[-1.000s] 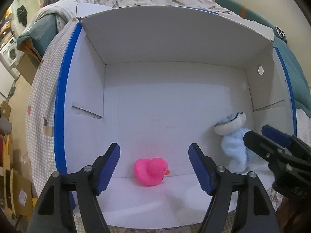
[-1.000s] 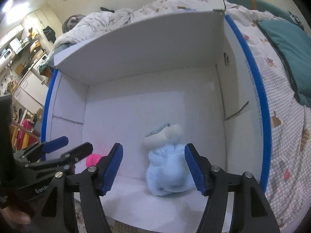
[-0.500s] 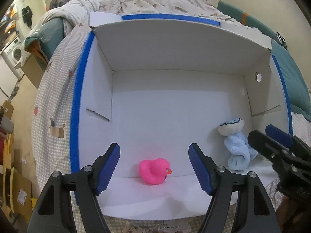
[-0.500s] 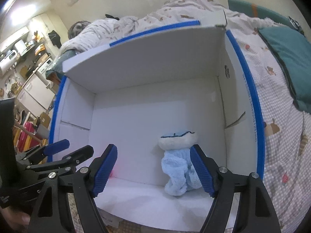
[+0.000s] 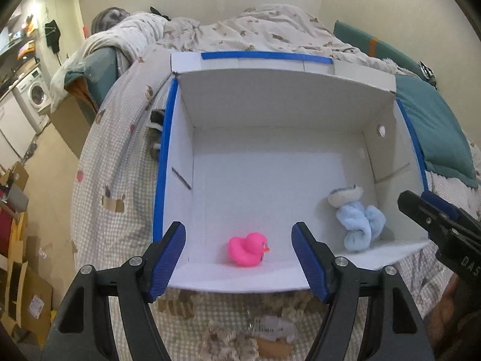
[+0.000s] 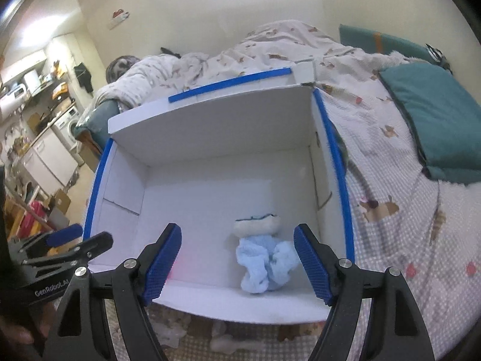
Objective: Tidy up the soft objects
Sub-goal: 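Withdraw both tools from the box toward the remaining items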
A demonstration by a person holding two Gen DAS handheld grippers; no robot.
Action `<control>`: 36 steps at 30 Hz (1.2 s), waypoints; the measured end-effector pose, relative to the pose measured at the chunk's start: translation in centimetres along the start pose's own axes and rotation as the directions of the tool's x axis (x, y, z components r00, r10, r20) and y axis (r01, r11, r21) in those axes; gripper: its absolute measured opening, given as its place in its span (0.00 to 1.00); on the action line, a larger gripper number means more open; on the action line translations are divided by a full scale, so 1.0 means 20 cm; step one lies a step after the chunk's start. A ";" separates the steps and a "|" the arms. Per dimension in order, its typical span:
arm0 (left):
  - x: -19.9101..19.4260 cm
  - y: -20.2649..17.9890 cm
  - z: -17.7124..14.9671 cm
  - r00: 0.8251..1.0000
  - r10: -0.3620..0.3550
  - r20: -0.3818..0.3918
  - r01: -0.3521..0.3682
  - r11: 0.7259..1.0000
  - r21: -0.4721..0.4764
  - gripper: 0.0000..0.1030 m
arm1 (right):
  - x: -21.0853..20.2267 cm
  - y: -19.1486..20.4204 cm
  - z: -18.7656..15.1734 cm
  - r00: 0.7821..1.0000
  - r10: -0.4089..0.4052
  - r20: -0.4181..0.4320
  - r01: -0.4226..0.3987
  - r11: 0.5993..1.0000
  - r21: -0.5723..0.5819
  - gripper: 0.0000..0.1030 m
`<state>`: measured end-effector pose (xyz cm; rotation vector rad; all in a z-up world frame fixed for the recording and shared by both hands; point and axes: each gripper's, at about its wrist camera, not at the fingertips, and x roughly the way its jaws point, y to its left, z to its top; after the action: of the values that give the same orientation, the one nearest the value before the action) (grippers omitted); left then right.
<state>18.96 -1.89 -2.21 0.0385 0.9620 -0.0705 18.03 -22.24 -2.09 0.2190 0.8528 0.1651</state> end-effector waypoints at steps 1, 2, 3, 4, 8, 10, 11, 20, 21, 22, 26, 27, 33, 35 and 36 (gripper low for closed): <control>-0.01 0.00 -0.01 1.000 -0.004 -0.003 0.004 1.000 -0.002 0.68 | -0.01 0.00 -0.01 1.000 0.007 -0.009 -0.007 1.000 0.004 0.79; -0.04 0.00 -0.02 1.000 -0.003 0.001 0.003 1.000 -0.007 0.68 | -0.02 0.00 -0.02 1.000 0.013 -0.014 -0.012 1.000 0.005 0.79; -0.05 0.01 -0.03 1.000 0.000 0.007 0.000 1.000 -0.012 0.68 | -0.03 0.01 -0.02 1.000 0.013 -0.012 -0.013 1.000 0.004 0.79; -0.08 0.01 -0.05 1.000 0.002 0.014 -0.002 1.000 -0.015 0.68 | -0.05 0.01 -0.03 1.000 0.012 -0.009 -0.012 1.000 -0.001 0.79; -0.15 0.05 -0.10 1.000 0.010 0.024 -0.010 0.999 -0.031 0.69 | -0.12 0.02 -0.08 1.000 0.012 -0.007 -0.013 1.000 -0.015 0.79; -0.17 0.07 -0.13 1.000 0.016 0.024 -0.015 0.999 -0.041 0.69 | -0.15 0.02 -0.11 1.000 0.013 -0.014 -0.013 1.000 -0.017 0.79; -0.18 0.08 -0.15 1.000 0.019 0.022 -0.018 0.999 -0.048 0.69 | -0.17 0.03 -0.13 1.000 0.013 -0.017 -0.014 1.000 -0.019 0.79; -0.28 0.15 -0.30 0.999 0.042 0.009 -0.041 0.995 -0.085 0.69 | -0.24 0.05 -0.31 0.998 0.028 -0.062 -0.030 0.999 -0.042 0.79; -0.28 0.16 -0.32 0.999 0.052 0.010 -0.051 0.995 -0.083 0.69 | -0.24 0.06 -0.33 0.997 0.029 -0.067 -0.032 0.998 -0.045 0.79; -0.27 0.18 -0.34 0.998 0.066 0.007 -0.065 0.995 -0.075 0.68 | -0.24 0.06 -0.35 0.997 0.029 -0.076 -0.033 0.998 -0.049 0.79; -0.23 0.23 -0.40 0.997 0.069 -0.036 -0.072 0.993 -0.089 0.69 | -0.23 0.06 -0.41 0.993 0.033 -0.113 -0.039 0.998 -0.051 0.79; -0.22 0.24 -0.42 0.997 0.061 -0.046 -0.065 0.994 -0.093 0.69 | -0.23 0.05 -0.42 0.992 0.032 -0.121 -0.039 0.998 -0.048 0.79; -0.02 0.27 -0.54 0.969 -0.016 -0.246 -0.018 0.990 -0.137 0.68 | -0.19 -0.01 -0.47 0.985 0.022 -0.172 -0.021 1.000 0.010 0.79; 0.07 0.27 -0.58 0.947 -0.059 -0.316 0.002 0.984 -0.176 0.68 | -0.17 -0.04 -0.46 0.983 0.022 -0.182 -0.016 0.999 0.039 0.79; 0.10 0.26 -0.59 0.942 -0.062 -0.331 0.000 0.983 -0.184 0.68 | -0.16 -0.05 -0.46 0.982 0.027 -0.189 -0.017 0.998 0.053 0.79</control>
<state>10.83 4.06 -10.60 -0.1372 1.3080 -0.0041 9.00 -22.75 -5.84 0.2634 1.0450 0.1870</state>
